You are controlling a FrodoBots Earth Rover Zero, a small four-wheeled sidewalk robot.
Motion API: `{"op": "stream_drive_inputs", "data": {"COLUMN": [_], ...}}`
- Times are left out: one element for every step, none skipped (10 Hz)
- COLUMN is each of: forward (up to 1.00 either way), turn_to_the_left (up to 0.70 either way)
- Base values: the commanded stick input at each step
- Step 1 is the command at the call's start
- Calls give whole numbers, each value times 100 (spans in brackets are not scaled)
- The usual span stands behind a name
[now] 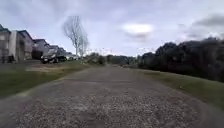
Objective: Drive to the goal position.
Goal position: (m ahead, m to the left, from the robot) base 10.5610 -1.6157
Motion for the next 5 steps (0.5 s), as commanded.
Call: {"op": "stream_drive_inputs", "data": {"forward": [70, 70, 70, 70, 70], "turn_to_the_left": [0, 0, 0, 0, 0]}}
